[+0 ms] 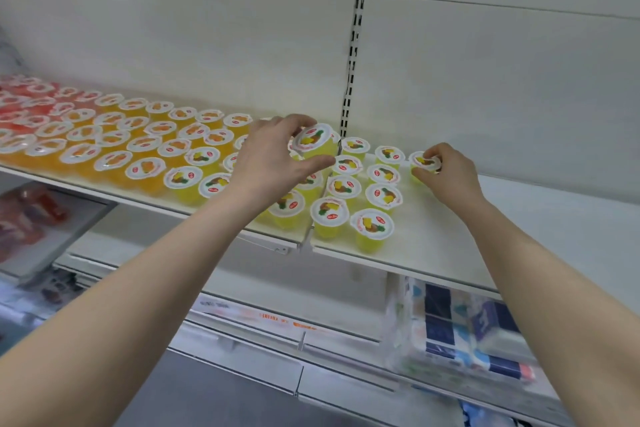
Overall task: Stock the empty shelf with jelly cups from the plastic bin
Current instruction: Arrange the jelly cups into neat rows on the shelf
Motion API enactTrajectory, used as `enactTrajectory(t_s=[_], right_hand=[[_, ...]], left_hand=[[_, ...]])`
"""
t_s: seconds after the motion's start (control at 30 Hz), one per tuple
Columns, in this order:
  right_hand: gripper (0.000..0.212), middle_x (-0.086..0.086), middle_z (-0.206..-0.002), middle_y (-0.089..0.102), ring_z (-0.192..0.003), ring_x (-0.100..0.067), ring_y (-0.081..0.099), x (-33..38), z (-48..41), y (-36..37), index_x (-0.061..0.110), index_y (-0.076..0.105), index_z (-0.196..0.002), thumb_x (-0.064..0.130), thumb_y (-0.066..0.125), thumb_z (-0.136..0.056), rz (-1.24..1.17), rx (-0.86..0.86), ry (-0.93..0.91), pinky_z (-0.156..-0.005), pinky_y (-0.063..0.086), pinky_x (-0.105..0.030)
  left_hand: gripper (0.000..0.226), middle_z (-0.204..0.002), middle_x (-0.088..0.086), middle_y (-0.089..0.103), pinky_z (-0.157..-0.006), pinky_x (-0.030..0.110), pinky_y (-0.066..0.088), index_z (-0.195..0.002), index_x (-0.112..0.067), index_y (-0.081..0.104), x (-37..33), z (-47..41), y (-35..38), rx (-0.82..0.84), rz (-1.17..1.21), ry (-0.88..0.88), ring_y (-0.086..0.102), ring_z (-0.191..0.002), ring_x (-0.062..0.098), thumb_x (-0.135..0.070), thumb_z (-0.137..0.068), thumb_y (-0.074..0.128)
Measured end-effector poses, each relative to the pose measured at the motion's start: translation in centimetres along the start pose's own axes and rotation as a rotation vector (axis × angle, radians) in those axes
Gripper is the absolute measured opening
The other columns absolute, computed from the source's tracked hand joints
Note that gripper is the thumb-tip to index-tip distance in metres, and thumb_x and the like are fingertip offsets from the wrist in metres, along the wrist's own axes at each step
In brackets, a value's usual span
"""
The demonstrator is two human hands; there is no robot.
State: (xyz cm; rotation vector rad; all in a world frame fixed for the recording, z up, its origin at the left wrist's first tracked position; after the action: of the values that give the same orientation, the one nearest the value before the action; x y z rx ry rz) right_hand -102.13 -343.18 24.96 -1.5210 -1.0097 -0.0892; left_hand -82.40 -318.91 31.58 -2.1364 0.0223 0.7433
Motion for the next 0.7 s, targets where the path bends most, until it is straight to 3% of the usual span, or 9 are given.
enactTrajectory(t_s=[0.2, 0.3, 0.4, 0.53, 0.7], right_hand=[[0.038, -0.009, -0.118, 0.059, -0.105, -0.028, 0.058, -0.7, -0.2, -0.2, 0.016, 0.058, -0.119, 0.025, 0.072, -0.085, 0.097, 0.068, -0.097, -0.082, 0.040, -0.031], [0.049, -0.010, -0.132, 0.054, -0.120, -0.030, 0.050, -1.1, -0.1, -1.3, 0.015, 0.055, -0.132, 0.013, 0.066, -0.084, 0.180, 0.117, -0.192, -0.094, 0.035, -0.029], [0.053, -0.011, -0.138, 0.051, -0.122, -0.034, 0.048, -1.5, 0.2, -3.0, 0.014, 0.052, -0.136, 0.003, 0.056, -0.085, 0.253, 0.044, -0.245, -0.103, 0.035, -0.036], [0.054, -0.012, -0.136, 0.053, -0.119, -0.036, 0.048, -1.5, 1.1, -4.8, 0.012, 0.053, -0.136, -0.003, 0.050, -0.084, 0.309, -0.087, -0.285, -0.102, 0.039, -0.044], [0.055, -0.014, -0.134, 0.054, -0.118, -0.038, 0.048, -2.0, 1.6, -5.6, 0.011, 0.053, -0.135, -0.006, 0.046, -0.083, 0.348, -0.115, -0.305, -0.098, 0.041, -0.050]], left_hand=[[0.056, -0.118, -0.005, 0.062, -0.092, 0.032, 0.041, -0.126, -0.027, 0.058, -3.5, -1.4, 2.4, 0.047, 0.034, 0.072, 0.050, -0.114, 0.019, -0.047, -0.076, 0.073], [0.058, -0.120, -0.003, 0.061, -0.095, 0.032, 0.040, -0.129, -0.025, 0.056, -5.9, -2.3, 4.4, 0.109, 0.059, 0.118, 0.049, -0.116, 0.019, -0.042, -0.077, 0.073], [0.058, -0.117, -0.004, 0.062, -0.095, 0.033, 0.041, -0.128, -0.026, 0.056, -8.4, -3.1, 7.0, 0.178, 0.023, 0.182, 0.049, -0.115, 0.020, -0.044, -0.075, 0.072], [0.055, -0.113, -0.002, 0.063, -0.093, 0.031, 0.034, -0.125, -0.026, 0.056, -10.4, -3.5, 11.3, 0.288, -0.124, 0.262, 0.049, -0.111, 0.024, -0.046, -0.075, 0.069], [0.058, -0.112, 0.000, 0.066, -0.101, 0.036, 0.032, -0.125, -0.025, 0.057, -10.9, -3.5, 15.1, 0.377, -0.282, 0.316, 0.050, -0.110, 0.027, -0.051, -0.074, 0.066]])
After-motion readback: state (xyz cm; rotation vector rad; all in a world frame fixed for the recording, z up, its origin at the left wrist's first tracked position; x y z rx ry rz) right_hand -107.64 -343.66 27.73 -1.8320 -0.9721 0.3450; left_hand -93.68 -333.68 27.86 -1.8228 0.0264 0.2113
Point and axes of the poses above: each hand's wrist, its own z-axis away from the middle knuckle, its own y-axis out of the palm, x = y × z, the point moved 4 cm from there along -z, towards the middle knuckle
